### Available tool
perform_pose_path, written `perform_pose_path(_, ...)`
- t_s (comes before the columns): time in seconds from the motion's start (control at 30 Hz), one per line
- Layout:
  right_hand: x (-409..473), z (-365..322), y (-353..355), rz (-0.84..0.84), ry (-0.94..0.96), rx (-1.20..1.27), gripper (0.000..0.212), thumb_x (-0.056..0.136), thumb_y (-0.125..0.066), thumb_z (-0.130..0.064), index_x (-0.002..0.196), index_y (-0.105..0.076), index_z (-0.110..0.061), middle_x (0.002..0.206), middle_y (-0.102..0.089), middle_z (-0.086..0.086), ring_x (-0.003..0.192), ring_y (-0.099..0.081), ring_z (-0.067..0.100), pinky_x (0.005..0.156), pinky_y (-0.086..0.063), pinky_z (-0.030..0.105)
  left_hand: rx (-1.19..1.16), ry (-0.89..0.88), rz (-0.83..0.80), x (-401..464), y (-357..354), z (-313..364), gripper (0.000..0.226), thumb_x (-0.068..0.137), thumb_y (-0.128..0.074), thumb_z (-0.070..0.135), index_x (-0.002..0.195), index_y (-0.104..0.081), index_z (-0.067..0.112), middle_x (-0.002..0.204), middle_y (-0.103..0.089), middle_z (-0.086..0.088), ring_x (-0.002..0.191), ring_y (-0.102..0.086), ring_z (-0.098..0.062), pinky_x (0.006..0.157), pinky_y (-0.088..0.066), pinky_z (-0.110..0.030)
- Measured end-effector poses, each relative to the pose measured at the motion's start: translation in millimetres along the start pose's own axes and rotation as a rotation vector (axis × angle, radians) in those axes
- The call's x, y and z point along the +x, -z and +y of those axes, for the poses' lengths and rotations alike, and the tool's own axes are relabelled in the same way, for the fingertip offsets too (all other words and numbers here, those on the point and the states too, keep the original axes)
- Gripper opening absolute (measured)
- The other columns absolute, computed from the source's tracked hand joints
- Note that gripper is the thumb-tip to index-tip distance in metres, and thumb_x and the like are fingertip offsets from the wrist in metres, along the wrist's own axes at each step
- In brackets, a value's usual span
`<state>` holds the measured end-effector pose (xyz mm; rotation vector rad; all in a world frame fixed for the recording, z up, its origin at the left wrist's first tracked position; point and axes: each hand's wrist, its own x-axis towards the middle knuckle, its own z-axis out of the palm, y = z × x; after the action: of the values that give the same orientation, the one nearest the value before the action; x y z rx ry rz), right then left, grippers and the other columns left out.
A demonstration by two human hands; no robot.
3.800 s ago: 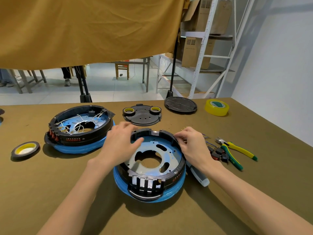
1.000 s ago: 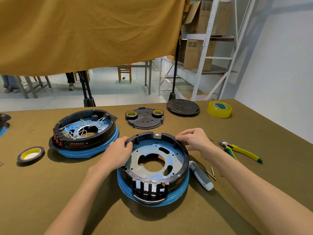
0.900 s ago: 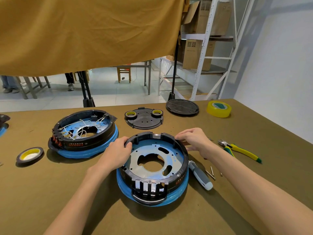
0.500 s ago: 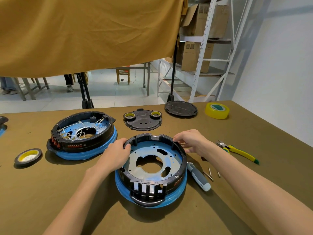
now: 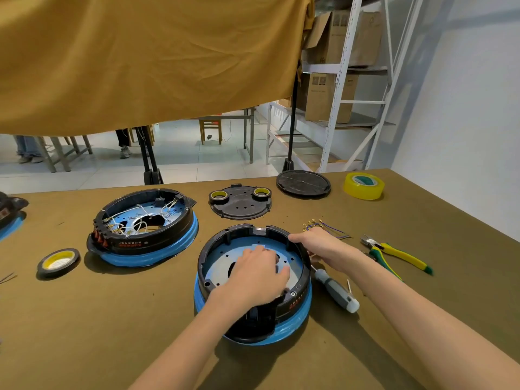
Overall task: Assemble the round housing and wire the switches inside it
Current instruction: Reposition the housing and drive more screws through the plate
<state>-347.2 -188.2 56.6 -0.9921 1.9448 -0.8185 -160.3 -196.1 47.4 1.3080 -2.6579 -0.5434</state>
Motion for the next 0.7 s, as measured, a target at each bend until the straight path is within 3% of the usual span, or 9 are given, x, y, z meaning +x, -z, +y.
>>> perform_pose_path(0.07, -2.0, -0.7, -0.7, 0.006, -0.003, -0.031, 0.038, 0.100, -0.061, -0.040, 0.117, -0.066, -0.007, 0.111, -0.069, 0.014, 0.099, -0.063, 0.024, 0.077, -0.047, 0.033, -0.017, 0.042, -0.049, 12.0, 0.7, 12.2, 0.039, 0.105, -0.042, 0.043, 0.104, -0.063, 0.010, 0.111, -0.060, -0.011, 0.120, -0.048, -0.035, 0.100, -0.042, -0.046)
perform_pose_path(0.17, -4.5, 0.2, -0.4, 0.023, 0.022, -0.058, 0.037, 0.100, -0.062, -0.040, 0.110, -0.069, -0.004, 0.097, -0.072, 0.016, 0.086, -0.065, 0.019, 0.075, -0.050, 0.033, -0.022, 0.130, -0.027, 22.8, 5.9, 20.7, 0.035, 0.106, -0.041, 0.038, 0.079, -0.045, 0.015, 0.092, -0.057, -0.008, 0.114, -0.050, -0.036, 0.097, -0.035, -0.047)
perform_pose_path(0.23, -5.0, 1.1, 0.9, -0.025, 0.021, -0.004, 0.036, 0.101, -0.062, -0.036, 0.113, -0.068, -0.002, 0.091, -0.072, 0.011, 0.080, -0.066, 0.020, 0.074, -0.049, 0.033, -0.061, 0.149, -0.040, 28.0, 6.7, 23.2, 0.024, 0.104, -0.042, 0.029, 0.105, -0.051, 0.007, 0.103, -0.063, -0.012, 0.114, -0.054, -0.037, 0.107, -0.031, -0.050)
perform_pose_path(0.3, -4.9, 2.4, 2.1, -0.054, 0.010, 0.046, 0.038, 0.101, -0.062, -0.034, 0.118, -0.065, 0.000, 0.097, -0.073, 0.013, 0.081, -0.066, 0.022, 0.074, -0.049, 0.035, -0.118, 0.146, -0.087, 28.0, 9.8, 26.2, 0.050, 0.102, -0.043, 0.022, 0.145, -0.030, 0.000, 0.110, -0.066, -0.016, 0.113, -0.057, -0.037, 0.116, -0.026, -0.052)
perform_pose_path(0.33, -5.1, 3.5, 2.6, -0.058, 0.009, 0.056, 0.038, 0.101, -0.062, -0.034, 0.119, -0.064, 0.000, 0.101, -0.074, 0.014, 0.083, -0.068, 0.023, 0.075, -0.050, 0.035, -0.145, 0.142, -0.103, 27.6, 10.3, 25.7, 0.057, 0.101, -0.043, 0.019, 0.150, -0.021, -0.001, 0.110, -0.065, -0.016, 0.112, -0.057, -0.037, 0.117, -0.025, -0.052)
perform_pose_path(0.47, -7.8, 7.8, 8.0, -0.110, -0.006, 0.144, 0.045, 0.097, -0.067, -0.041, 0.121, -0.064, -0.003, 0.106, -0.077, 0.015, 0.087, -0.072, 0.024, 0.077, -0.055, 0.035, -0.335, 0.127, -0.145, 27.9, 11.4, 14.5, 0.053, 0.099, -0.039, 0.014, 0.149, -0.024, 0.007, 0.107, -0.057, -0.010, 0.102, -0.057, -0.028, 0.090, -0.047, -0.046)
perform_pose_path(0.57, -18.7, 3.5, 15.4, -0.243, -0.069, 0.303, 0.061, 0.084, -0.076, -0.054, 0.121, -0.063, -0.007, 0.113, -0.075, 0.015, 0.101, -0.074, 0.028, 0.079, -0.061, 0.036, -0.446, 0.110, -0.051, 28.3, 18.8, 11.5, 0.040, 0.100, -0.039, 0.013, 0.139, -0.033, 0.014, 0.100, -0.055, -0.006, 0.082, -0.056, -0.019, 0.066, -0.045, -0.036)
perform_pose_path(0.63, -27.1, -5.0, 17.7, -0.231, 0.016, 0.422, 0.057, 0.078, -0.082, -0.052, 0.113, -0.071, -0.009, 0.106, -0.078, 0.012, 0.095, -0.076, 0.025, 0.076, -0.062, 0.035, -0.514, 0.110, 0.031, 26.0, 29.1, 13.8, 0.032, 0.103, -0.041, 0.016, 0.134, -0.039, 0.020, 0.100, -0.059, -0.004, 0.079, -0.059, -0.015, 0.063, -0.045, -0.032)
perform_pose_path(0.7, -35.2, -15.7, 17.8, -0.131, 0.171, 0.473, 0.042, 0.078, -0.084, -0.047, 0.099, -0.079, -0.011, 0.096, -0.080, 0.008, 0.087, -0.078, 0.022, 0.071, -0.062, 0.031, -0.591, 0.094, 0.117, 22.9, 41.5, 15.9, 0.025, 0.104, -0.044, 0.019, 0.128, -0.045, 0.025, 0.102, -0.064, -0.002, 0.086, -0.064, -0.015, 0.076, -0.054, -0.035)
